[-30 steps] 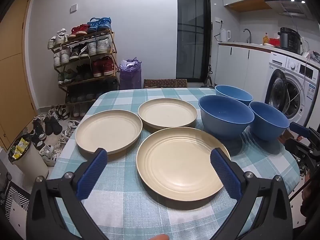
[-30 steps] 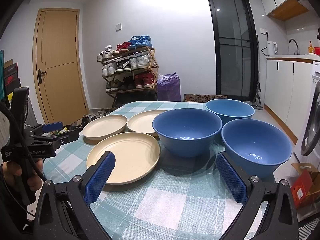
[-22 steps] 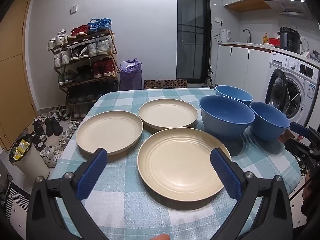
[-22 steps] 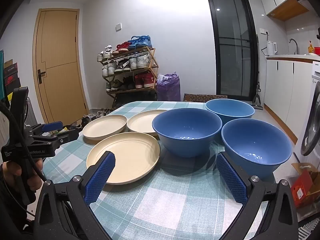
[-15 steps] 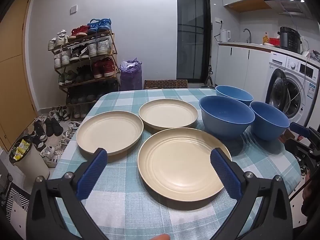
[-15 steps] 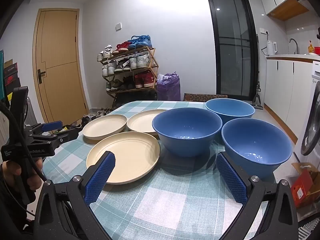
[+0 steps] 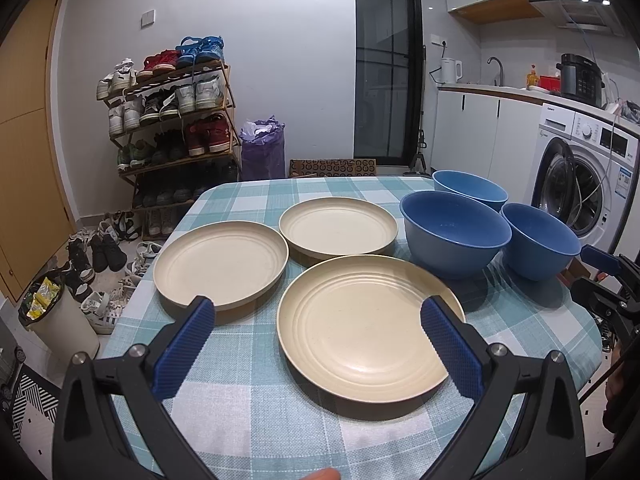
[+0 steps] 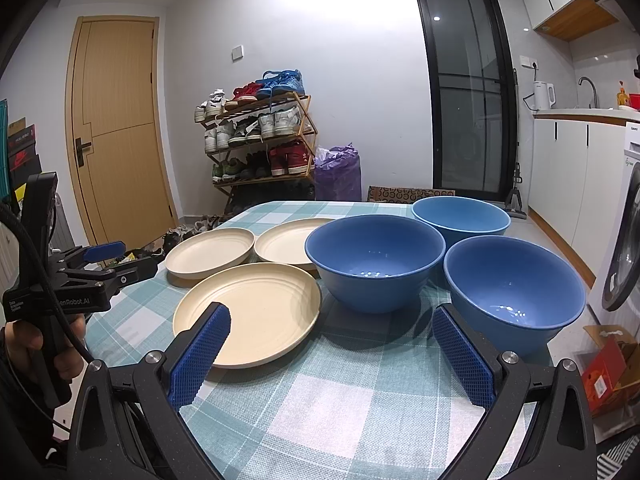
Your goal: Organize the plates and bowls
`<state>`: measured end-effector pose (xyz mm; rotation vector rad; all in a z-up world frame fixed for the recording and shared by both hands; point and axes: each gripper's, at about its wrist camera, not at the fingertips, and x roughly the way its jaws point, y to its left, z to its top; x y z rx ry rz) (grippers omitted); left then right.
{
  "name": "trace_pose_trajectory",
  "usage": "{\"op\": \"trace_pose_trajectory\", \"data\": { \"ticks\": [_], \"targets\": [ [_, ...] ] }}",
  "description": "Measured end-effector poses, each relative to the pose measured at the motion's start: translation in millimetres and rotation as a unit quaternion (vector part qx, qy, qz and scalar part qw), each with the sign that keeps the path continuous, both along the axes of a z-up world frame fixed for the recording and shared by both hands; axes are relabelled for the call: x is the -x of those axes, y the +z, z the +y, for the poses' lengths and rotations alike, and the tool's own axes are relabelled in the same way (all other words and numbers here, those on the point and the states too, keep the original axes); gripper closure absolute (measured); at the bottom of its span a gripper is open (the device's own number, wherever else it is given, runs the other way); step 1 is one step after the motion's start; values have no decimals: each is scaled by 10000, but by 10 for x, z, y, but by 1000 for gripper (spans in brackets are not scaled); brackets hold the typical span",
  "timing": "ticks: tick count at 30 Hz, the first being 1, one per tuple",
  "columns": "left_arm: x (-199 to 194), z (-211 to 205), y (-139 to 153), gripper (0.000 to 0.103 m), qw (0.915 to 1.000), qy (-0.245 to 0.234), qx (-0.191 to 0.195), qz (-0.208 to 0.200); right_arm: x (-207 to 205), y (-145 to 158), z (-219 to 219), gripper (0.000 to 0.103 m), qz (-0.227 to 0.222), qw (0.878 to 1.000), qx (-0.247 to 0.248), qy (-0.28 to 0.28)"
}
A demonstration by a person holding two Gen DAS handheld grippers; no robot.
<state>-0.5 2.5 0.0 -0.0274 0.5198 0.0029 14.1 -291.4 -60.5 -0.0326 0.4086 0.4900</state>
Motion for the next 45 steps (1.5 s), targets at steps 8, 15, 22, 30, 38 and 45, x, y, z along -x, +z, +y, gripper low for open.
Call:
{"op": "trace_pose_trajectory", "data": {
  "ticks": [8,15,22,30,38,45],
  "targets": [
    [2,2,1,0,10000,1,4,-2,1,-2,5,0,-3,10000,2,5],
    [1,0,2,0,10000,0,-1,-4,2,-2,8,0,-8,10000,1,1],
    [-6,29,-12,0,10000,8,16,5,-2,-2,5,0,-3,10000,4,-1],
    [-33,61,-57,0,10000,38,31,30,17,-4,29,0,25,10000,-2,11],
    [-62,101,-112,0,9999,51,101,27,-57,-48,9,0,81,10000,-13,9],
    [-110,132,-174,0,9998,78,124,120,-114,-106,-15,0,191,9998,-39,-40]
  ]
}}
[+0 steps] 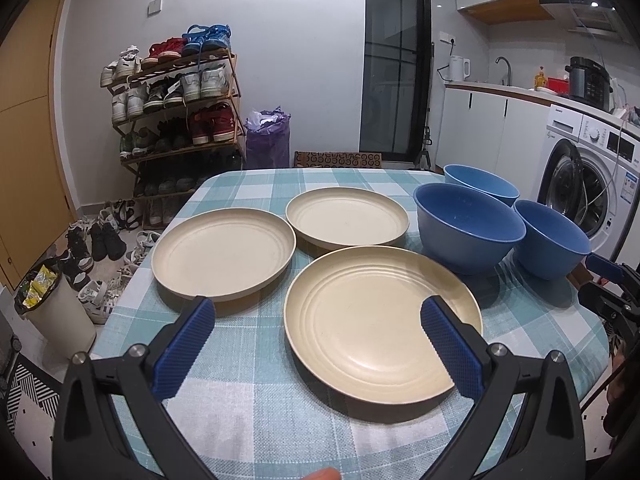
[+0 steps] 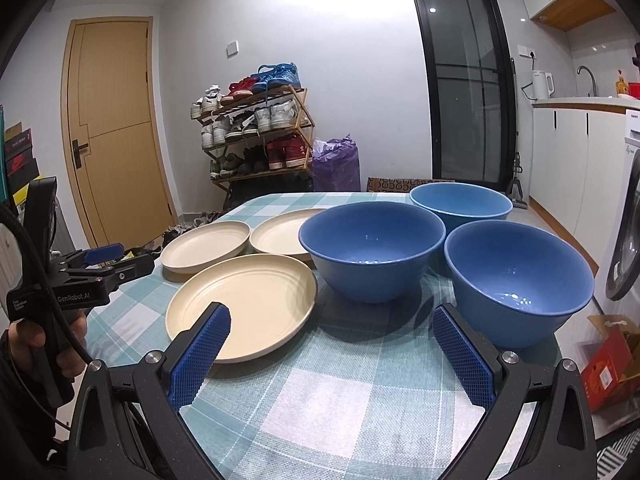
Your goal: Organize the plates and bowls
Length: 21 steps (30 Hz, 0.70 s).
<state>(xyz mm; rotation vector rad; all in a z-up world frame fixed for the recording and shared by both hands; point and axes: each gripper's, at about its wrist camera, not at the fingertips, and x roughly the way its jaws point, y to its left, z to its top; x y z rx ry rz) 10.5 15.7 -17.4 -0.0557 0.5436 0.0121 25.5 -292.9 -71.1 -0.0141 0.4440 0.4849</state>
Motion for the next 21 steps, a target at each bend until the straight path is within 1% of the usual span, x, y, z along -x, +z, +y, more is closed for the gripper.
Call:
{"op": "trace_pose_trajectory", "data": {
  "ticks": [6,15,21],
  "targets": [
    [-16,5,-21,0,10000,6,-12,28,-54,-28,8,0,79,10000,-3,6],
    [-13,-36,-25,0,9996,18,-250,-133,-102,-64,26,0,99,9999,-25,56],
    [-30,-45,2,0,9996,-21,-251,-127,-126,-21,35,0,83,9999,-46,64]
  ]
}}
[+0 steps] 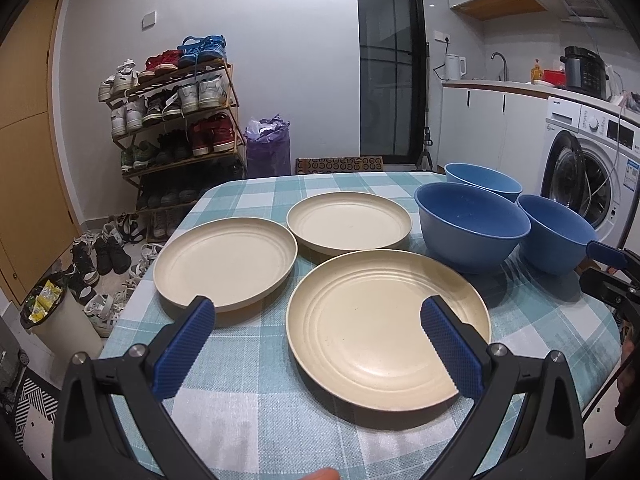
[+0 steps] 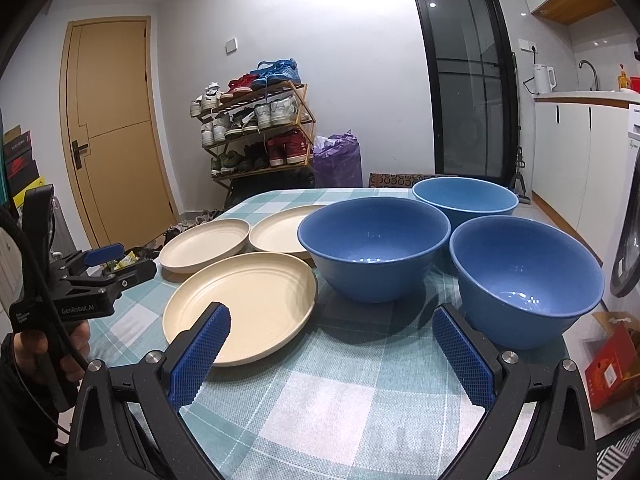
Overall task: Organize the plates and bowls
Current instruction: 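Move both tools forward toward the large cream plate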
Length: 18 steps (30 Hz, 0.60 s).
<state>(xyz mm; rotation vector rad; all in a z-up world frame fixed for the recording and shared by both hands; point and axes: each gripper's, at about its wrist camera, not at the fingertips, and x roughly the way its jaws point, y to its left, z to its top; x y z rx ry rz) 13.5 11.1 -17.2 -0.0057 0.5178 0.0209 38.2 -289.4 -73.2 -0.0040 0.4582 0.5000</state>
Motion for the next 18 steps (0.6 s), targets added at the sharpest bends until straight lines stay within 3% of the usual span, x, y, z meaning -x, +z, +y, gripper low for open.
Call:
{"op": "trace_pose_trajectory", "data": {
  "ticks": [18],
  "targets": [
    [-290,211,93,0,9991,95,388,144,-269,315,54,0,43,10000,-13,36]
  ]
}}
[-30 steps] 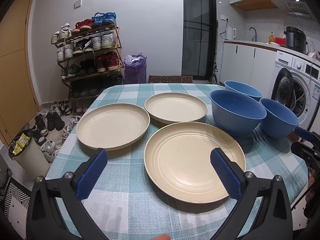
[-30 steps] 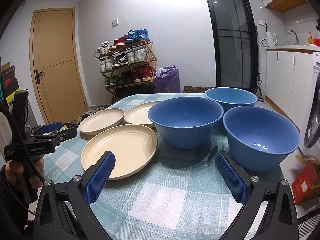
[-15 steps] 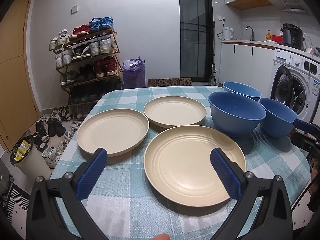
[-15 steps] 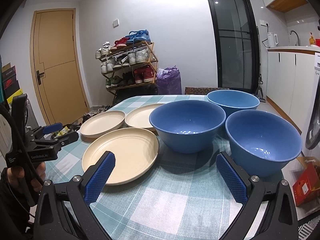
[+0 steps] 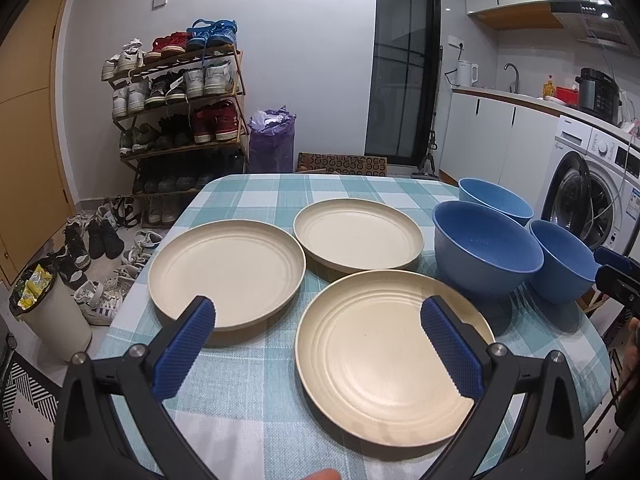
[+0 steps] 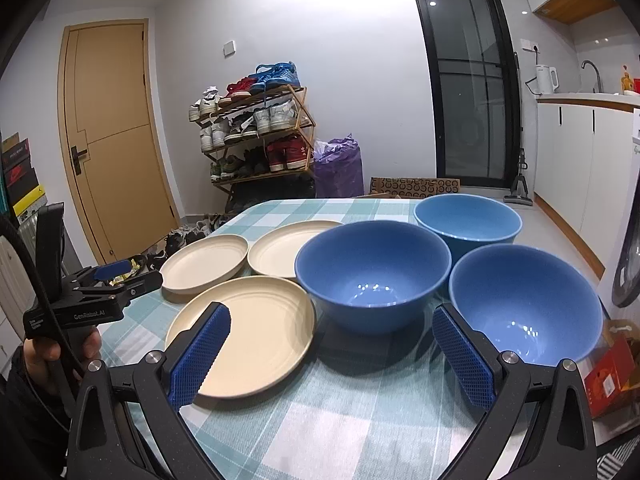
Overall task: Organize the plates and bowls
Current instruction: 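Move both tools forward toward the large cream plate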
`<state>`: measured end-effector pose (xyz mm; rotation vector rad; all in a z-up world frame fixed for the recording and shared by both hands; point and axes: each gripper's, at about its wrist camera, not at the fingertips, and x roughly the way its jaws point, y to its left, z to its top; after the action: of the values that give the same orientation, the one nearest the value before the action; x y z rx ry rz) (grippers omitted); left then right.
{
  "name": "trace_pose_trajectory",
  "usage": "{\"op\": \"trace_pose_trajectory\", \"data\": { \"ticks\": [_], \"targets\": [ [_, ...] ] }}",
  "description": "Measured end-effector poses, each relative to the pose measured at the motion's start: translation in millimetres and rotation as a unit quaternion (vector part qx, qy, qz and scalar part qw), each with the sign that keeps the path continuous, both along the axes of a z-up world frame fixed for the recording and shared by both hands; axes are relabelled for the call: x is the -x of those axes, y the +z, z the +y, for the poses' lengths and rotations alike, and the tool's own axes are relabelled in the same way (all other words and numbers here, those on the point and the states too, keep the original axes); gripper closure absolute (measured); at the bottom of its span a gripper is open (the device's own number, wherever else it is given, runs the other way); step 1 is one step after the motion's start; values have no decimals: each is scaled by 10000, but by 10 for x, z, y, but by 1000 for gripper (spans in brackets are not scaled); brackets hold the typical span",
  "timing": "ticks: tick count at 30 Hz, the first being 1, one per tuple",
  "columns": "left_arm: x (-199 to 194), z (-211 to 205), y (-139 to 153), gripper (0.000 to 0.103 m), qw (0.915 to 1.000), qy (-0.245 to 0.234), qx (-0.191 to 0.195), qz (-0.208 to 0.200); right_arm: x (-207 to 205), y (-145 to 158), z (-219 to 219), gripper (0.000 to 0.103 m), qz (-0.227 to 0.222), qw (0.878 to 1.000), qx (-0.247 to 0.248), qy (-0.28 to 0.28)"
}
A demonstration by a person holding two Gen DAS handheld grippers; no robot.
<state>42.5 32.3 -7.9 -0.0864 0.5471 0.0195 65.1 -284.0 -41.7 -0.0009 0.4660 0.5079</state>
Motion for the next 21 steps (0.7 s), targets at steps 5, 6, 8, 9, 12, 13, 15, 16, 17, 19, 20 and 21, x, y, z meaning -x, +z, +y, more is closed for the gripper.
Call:
{"op": "trace_pose_trajectory", "data": {
  "ticks": [5,6,8,9,12,13,15,16,17,19,20,21],
  "targets": [
    [-114,47,79,0,10000,3,16,6,-72,91,18,0,-17,10000,-12,36],
    [-137,64,103,0,10000,-1,38,-11,-91,119,25,0,-32,10000,-13,43],
    [-174,87,128,0,10000,13,48,-4,-132,174,44,0,-49,10000,22,46],
    [-204,98,144,0,10000,22,35,10,-152,208,56,0,-57,9999,46,73],
    [-262,124,181,0,10000,37,21,28,-205,278,88,0,-68,9999,98,109],
    [-285,135,193,0,10000,33,25,37,-223,304,89,0,-63,9999,93,124],
    [-337,145,221,0,10000,16,30,66,-264,355,83,0,-43,9999,63,146],
    [-363,150,240,0,10000,14,18,75,-277,369,82,0,-34,9999,51,155],
    [-381,155,252,0,10000,23,4,77,-293,387,76,0,-28,9999,35,164],
    [-422,154,277,0,10000,16,-5,78,-326,426,88,0,-38,9999,26,165],
    [-436,152,287,0,10000,4,6,79,-341,457,87,0,-57,9998,39,160],
    [-449,153,301,0,10000,-6,30,81,-360,490,86,0,-64,9998,50,166]
  ]
}}
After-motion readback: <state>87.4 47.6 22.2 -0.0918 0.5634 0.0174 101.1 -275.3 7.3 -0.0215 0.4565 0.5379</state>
